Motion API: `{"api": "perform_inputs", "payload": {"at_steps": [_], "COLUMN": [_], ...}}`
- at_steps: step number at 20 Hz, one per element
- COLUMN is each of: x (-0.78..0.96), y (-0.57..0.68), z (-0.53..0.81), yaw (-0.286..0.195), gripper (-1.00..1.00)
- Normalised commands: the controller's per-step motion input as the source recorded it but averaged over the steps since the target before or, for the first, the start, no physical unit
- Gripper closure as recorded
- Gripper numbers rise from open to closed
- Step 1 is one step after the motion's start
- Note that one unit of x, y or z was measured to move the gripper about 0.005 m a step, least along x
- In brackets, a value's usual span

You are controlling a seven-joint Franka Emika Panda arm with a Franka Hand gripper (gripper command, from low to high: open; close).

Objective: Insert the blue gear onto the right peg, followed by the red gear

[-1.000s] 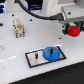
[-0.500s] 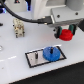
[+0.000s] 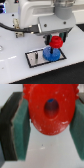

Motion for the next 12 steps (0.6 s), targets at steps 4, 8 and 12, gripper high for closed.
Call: {"api": "perform_inputs", "payload": {"at_steps": [4,8,12], "x": [0.06,0.02,0.0], "y": [-0.05,-0.03,-0.13], "z": [-0.18,-0.22,-0.35], "yaw": [0.0,0.0,0.0], "gripper": [1.0,1.0,1.0]}}
